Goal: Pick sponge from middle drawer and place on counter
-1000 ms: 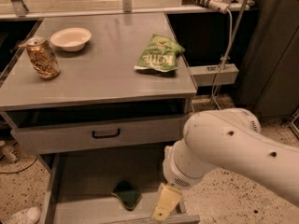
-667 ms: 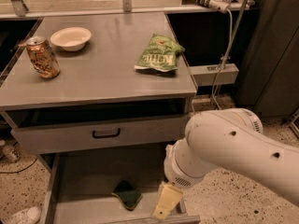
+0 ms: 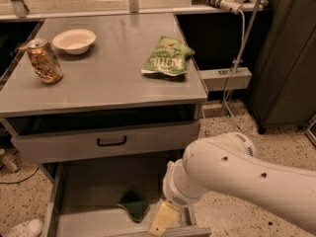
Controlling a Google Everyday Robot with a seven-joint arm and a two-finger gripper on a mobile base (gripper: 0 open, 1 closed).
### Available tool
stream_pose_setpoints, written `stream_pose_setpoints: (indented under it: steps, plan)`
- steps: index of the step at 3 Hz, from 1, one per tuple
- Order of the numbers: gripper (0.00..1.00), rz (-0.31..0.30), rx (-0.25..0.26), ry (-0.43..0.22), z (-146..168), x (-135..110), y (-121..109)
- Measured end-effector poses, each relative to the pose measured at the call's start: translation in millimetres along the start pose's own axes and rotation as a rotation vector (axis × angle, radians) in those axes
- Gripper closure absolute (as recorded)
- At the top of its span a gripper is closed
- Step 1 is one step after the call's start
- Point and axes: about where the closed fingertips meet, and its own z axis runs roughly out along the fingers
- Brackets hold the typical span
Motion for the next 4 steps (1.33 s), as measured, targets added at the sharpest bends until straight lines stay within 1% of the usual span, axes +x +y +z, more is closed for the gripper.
stream_pose_setpoints:
  steps: [1, 2, 3, 4]
  plan:
    - [0.0, 0.041, 0.051, -0.044, 37, -9, -14]
    - [0.0, 0.058, 0.082, -0.075, 35, -18, -21]
    - [0.0, 0.058, 0.082, -0.075, 35, -18, -21]
    - [0.0, 0.073, 0.066, -0.095, 57, -23, -13]
